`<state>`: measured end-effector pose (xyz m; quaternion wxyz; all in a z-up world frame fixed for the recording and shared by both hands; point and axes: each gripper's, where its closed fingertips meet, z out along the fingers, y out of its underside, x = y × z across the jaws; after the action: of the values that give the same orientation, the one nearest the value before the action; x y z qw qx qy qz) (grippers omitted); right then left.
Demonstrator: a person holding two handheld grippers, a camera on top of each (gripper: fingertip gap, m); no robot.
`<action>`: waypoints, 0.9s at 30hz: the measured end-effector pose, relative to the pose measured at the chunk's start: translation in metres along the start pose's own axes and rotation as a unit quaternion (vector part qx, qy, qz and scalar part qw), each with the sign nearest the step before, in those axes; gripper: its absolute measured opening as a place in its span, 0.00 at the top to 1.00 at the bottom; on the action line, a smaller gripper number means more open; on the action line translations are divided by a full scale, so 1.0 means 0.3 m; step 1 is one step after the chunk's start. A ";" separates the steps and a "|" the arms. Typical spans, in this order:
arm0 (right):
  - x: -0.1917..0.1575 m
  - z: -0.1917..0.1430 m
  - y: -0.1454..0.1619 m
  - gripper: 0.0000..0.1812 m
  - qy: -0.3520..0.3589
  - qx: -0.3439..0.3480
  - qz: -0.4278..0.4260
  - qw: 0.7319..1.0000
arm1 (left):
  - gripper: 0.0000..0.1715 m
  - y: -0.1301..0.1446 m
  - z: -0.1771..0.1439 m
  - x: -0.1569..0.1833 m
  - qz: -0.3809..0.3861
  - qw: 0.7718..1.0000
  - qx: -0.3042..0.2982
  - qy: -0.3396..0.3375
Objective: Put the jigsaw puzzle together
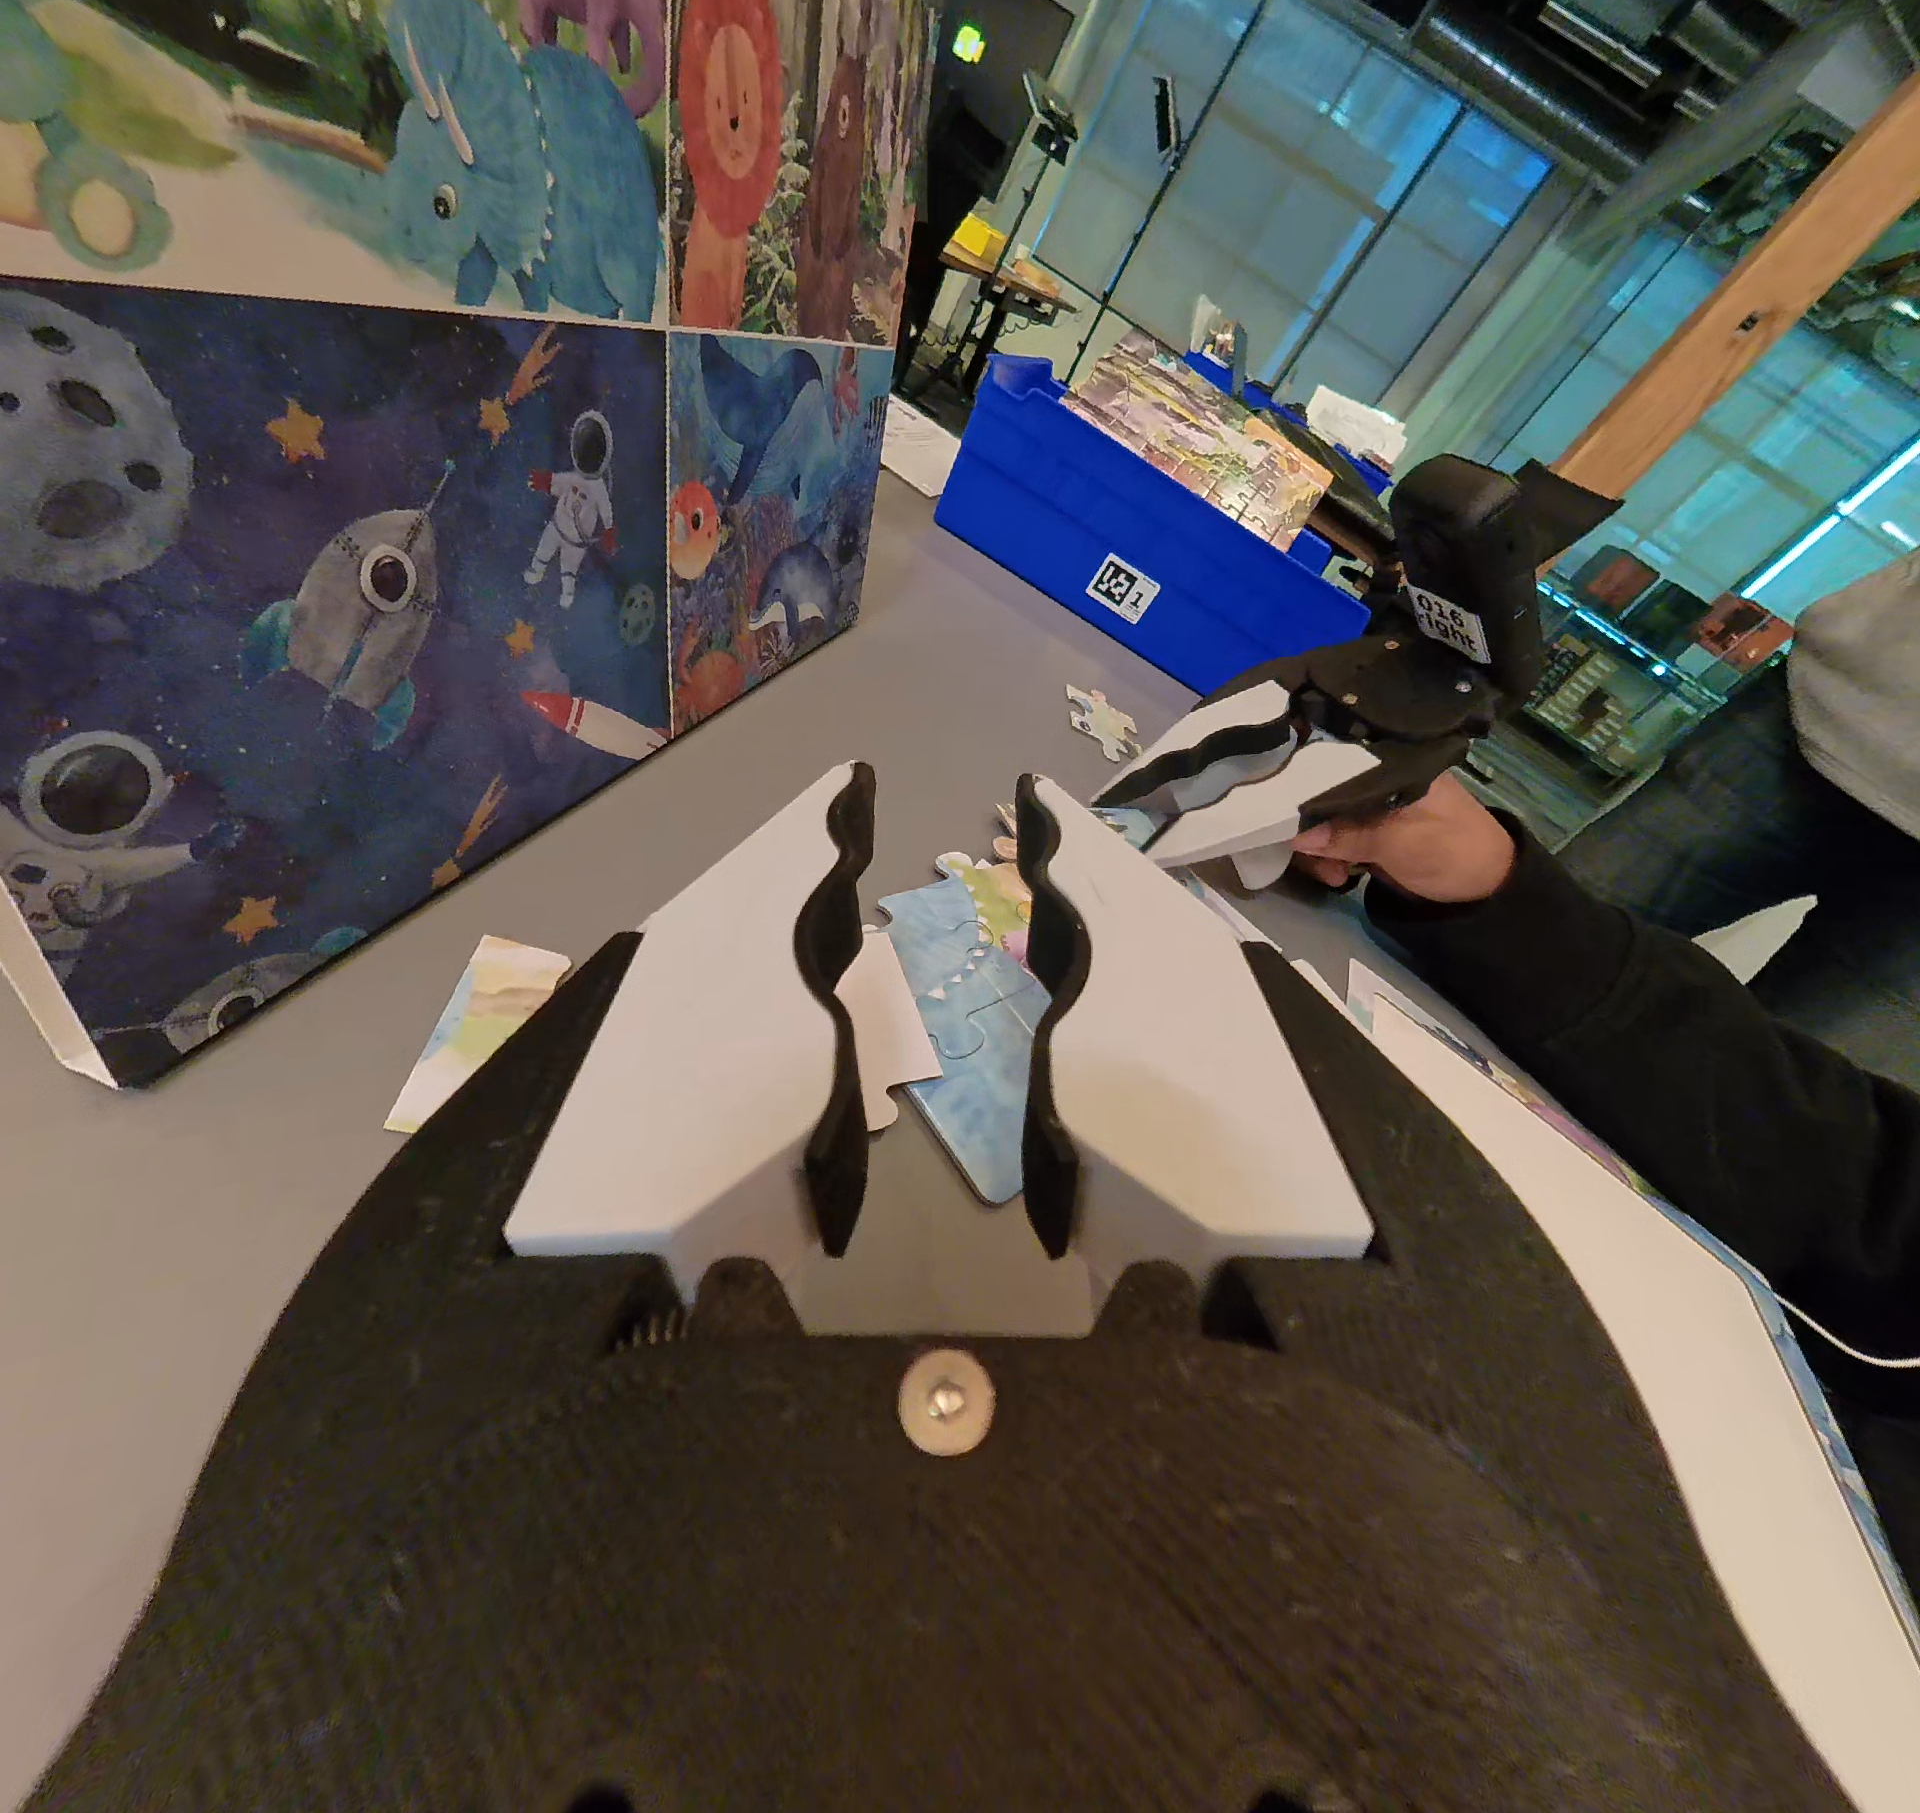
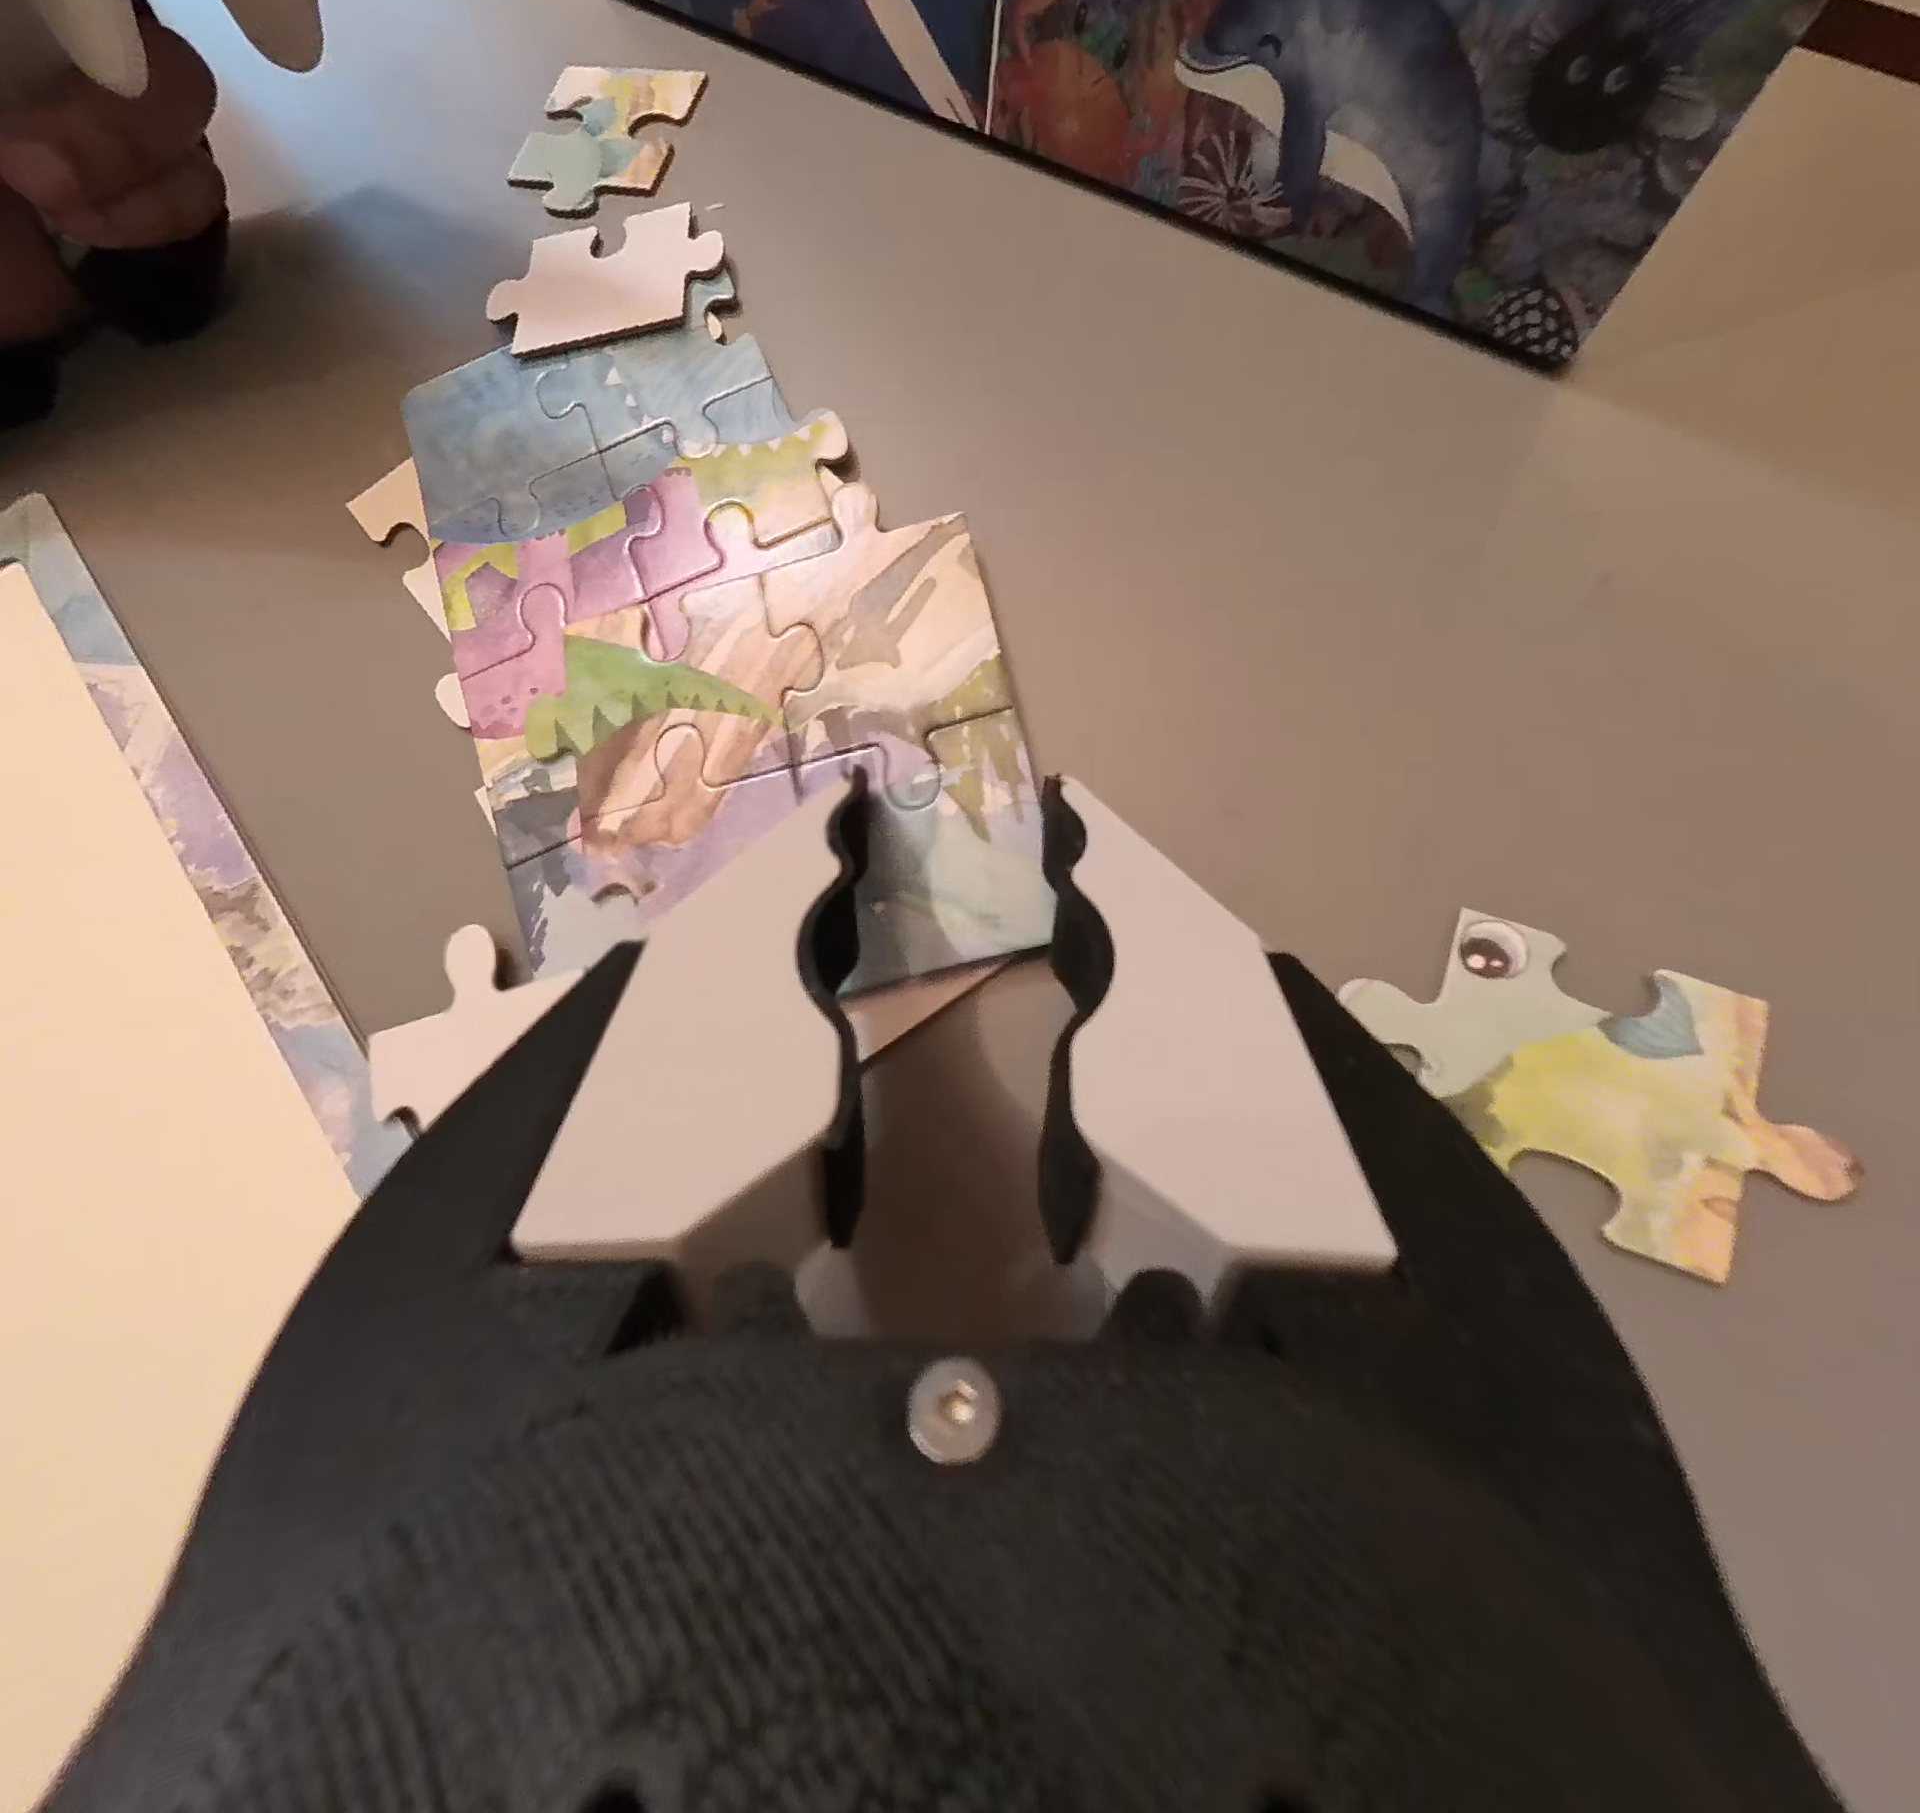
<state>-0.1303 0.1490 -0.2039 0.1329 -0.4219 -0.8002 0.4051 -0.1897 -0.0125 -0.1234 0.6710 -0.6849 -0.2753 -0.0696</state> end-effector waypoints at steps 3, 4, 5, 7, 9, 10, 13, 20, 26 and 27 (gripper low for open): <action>0.005 -0.005 0.000 0.90 0.000 0.002 0.005 1.000 | 0.86 0.000 0.000 -0.001 -0.002 1.000 0.000 0.001; 0.006 -0.005 0.000 0.90 0.000 0.002 0.005 1.000 | 0.86 0.000 0.000 -0.001 -0.002 1.000 0.000 0.001; 0.005 -0.005 0.000 0.90 0.000 0.002 0.005 1.000 | 0.86 0.000 -0.001 -0.001 -0.003 1.000 0.000 0.001; 0.004 -0.005 0.001 0.90 0.000 0.002 0.003 1.000 | 0.86 0.000 0.000 -0.001 -0.002 1.000 0.000 0.001; 0.003 -0.005 0.001 0.90 0.000 0.002 0.002 1.000 | 0.86 0.000 0.000 -0.001 -0.002 1.000 0.000 0.001; 0.003 -0.005 0.001 0.90 0.000 0.002 0.002 1.000 | 0.86 0.000 0.000 -0.001 -0.003 1.000 0.000 0.001; 0.003 -0.005 0.001 0.90 0.000 0.002 0.000 1.000 | 0.86 0.001 0.000 -0.002 -0.004 1.000 0.000 0.002; 0.009 -0.012 -0.004 0.90 0.011 0.006 -0.010 1.000 | 0.86 0.001 0.000 -0.003 -0.008 1.000 0.000 0.004; 0.007 -0.029 -0.028 0.91 0.016 0.025 -0.020 0.999 | 0.86 0.000 0.000 -0.003 -0.010 1.000 0.000 0.005; 0.005 -0.033 -0.035 0.92 0.014 0.030 -0.021 0.999 | 0.86 0.000 0.000 -0.004 -0.010 1.000 0.000 0.005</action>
<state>-0.1315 0.1522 -0.1897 0.1658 -0.4063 -0.7943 0.4200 -0.1906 -0.0129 -0.1239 0.6716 -0.6819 -0.2786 -0.0795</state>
